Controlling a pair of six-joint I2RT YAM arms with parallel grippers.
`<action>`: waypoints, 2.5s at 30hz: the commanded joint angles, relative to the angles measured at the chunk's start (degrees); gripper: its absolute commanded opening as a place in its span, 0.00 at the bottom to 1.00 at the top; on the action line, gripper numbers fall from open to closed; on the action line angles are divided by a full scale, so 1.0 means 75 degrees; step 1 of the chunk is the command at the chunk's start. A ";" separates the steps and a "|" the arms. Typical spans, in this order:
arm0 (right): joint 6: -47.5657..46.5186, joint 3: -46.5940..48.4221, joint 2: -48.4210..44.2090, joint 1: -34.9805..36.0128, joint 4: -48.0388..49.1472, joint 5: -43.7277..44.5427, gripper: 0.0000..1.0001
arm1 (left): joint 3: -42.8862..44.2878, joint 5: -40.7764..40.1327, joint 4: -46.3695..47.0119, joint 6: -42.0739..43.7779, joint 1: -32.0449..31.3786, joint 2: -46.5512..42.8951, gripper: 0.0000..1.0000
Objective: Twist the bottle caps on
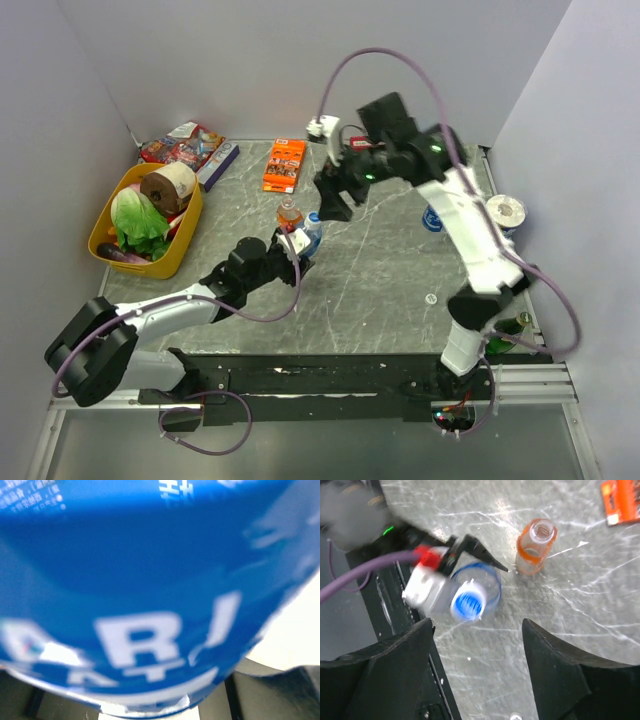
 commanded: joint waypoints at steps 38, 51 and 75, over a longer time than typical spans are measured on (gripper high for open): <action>-0.8990 -0.3923 -0.2894 0.2268 -0.0261 0.0109 0.52 | 0.1442 0.4259 -0.3117 0.4479 0.0577 -0.0304 0.01; -0.8197 -0.4169 -0.2730 0.2198 0.0008 0.0460 0.20 | 0.1418 0.4072 -0.2358 0.3624 0.0566 -0.0339 0.01; -0.0050 -0.0746 0.0459 0.0534 -0.0790 -0.0537 0.06 | 0.1055 0.1377 -0.0820 0.1584 0.0296 -0.0492 0.01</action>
